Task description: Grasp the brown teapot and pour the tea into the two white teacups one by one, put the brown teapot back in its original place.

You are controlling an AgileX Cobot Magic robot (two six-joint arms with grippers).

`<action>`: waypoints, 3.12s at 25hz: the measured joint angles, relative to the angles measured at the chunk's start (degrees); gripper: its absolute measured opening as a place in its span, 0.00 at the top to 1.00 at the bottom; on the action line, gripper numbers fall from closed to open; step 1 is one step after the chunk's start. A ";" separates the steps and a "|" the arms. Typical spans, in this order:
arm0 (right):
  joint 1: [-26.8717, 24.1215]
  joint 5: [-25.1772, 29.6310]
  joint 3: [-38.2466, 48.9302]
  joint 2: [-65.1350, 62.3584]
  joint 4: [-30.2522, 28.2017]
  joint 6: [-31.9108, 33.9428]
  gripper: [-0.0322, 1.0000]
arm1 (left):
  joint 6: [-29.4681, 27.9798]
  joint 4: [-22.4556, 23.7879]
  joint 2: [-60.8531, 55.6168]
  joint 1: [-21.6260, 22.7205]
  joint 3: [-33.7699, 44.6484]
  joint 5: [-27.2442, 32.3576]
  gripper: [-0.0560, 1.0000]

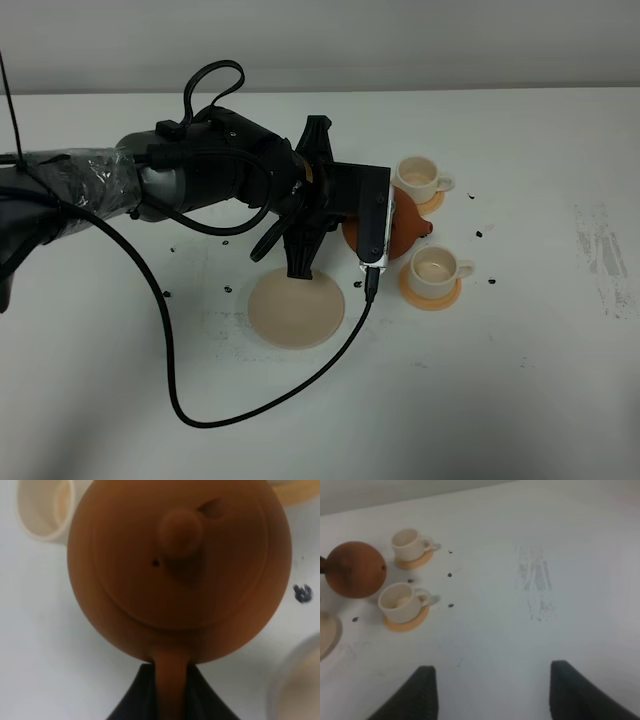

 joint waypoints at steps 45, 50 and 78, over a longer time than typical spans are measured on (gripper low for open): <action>0.00 0.00 0.00 0.00 0.00 0.00 0.47 | 10.54 16.93 0.34 -2.38 0.00 -7.77 0.83; 0.00 0.00 0.00 0.00 0.00 0.00 0.47 | 10.54 19.21 0.34 -2.43 0.00 -8.03 0.83; 0.00 0.00 0.00 0.00 0.00 0.00 0.47 | 10.66 25.86 1.64 -3.34 0.00 -10.19 0.83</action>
